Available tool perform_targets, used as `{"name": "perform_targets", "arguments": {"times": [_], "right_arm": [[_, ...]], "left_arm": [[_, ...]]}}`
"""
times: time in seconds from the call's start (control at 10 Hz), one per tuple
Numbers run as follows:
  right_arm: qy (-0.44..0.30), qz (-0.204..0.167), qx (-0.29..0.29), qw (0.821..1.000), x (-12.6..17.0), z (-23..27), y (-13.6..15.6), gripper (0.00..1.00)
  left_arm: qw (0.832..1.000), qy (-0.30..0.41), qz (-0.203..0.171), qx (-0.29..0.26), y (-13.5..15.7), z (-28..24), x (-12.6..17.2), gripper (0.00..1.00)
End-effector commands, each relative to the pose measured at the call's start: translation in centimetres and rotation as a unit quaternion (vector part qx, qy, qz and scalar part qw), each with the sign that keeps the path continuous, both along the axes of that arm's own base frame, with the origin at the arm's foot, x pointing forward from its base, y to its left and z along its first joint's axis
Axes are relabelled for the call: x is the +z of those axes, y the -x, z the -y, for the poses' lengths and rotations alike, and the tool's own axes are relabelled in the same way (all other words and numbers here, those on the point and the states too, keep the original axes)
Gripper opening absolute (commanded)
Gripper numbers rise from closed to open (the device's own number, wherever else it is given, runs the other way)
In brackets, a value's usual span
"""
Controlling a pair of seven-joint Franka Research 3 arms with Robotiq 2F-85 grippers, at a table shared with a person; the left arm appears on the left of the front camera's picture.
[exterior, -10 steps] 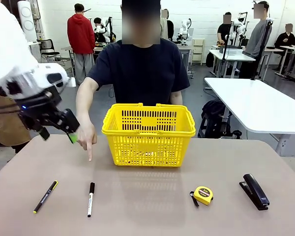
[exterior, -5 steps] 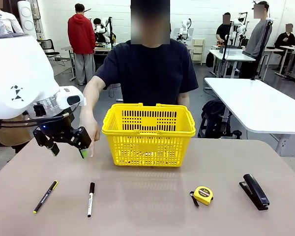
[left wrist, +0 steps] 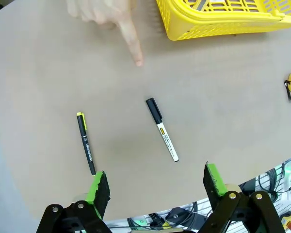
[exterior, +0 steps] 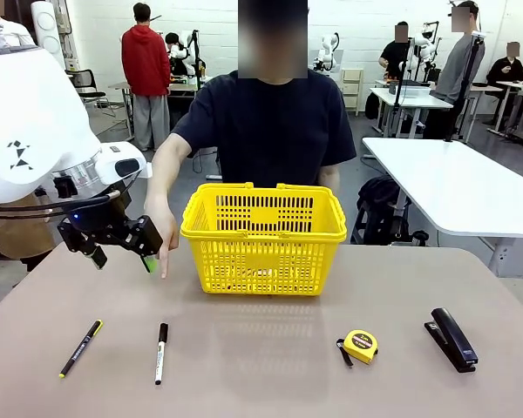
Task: Place the items the person wants into the basket.
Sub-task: Pick up the item the person points to and place it in the Market Basket.
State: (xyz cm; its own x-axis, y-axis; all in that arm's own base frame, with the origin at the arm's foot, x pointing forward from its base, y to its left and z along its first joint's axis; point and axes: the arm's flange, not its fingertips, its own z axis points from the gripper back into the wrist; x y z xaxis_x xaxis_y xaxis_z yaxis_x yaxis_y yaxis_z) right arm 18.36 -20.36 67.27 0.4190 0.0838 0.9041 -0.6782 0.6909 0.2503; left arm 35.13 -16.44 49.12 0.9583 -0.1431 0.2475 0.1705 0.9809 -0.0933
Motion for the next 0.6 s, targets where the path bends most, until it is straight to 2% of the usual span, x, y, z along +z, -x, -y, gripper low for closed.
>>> {"name": "perform_targets", "arguments": {"times": [0.0, 0.1, 0.4, 0.5], "right_arm": [[-0.005, 0.006, 0.010, 1.000, 0.0, -0.1, -0.2, 1.00], [-0.005, 0.006, 0.010, 1.000, 0.0, -0.1, -0.2, 1.00], [-0.005, 0.006, 0.010, 1.000, 0.0, -0.1, -0.2, 1.00], [-0.005, 0.006, 0.010, 1.000, 0.0, -0.1, -0.2, 1.00]], "left_arm": [[1.000, -0.008, 0.004, 0.003, 0.2, -0.1, -0.1, 1.00], [1.000, 0.000, 0.000, 0.000, 0.0, 0.0, 0.0, 1.00], [0.996, 0.011, -0.051, 0.071, 1.6, 3.4, -5.5, 1.00], [0.994, 0.000, -0.051, 0.096, 2.2, 4.5, -7.3, 1.00]]}}
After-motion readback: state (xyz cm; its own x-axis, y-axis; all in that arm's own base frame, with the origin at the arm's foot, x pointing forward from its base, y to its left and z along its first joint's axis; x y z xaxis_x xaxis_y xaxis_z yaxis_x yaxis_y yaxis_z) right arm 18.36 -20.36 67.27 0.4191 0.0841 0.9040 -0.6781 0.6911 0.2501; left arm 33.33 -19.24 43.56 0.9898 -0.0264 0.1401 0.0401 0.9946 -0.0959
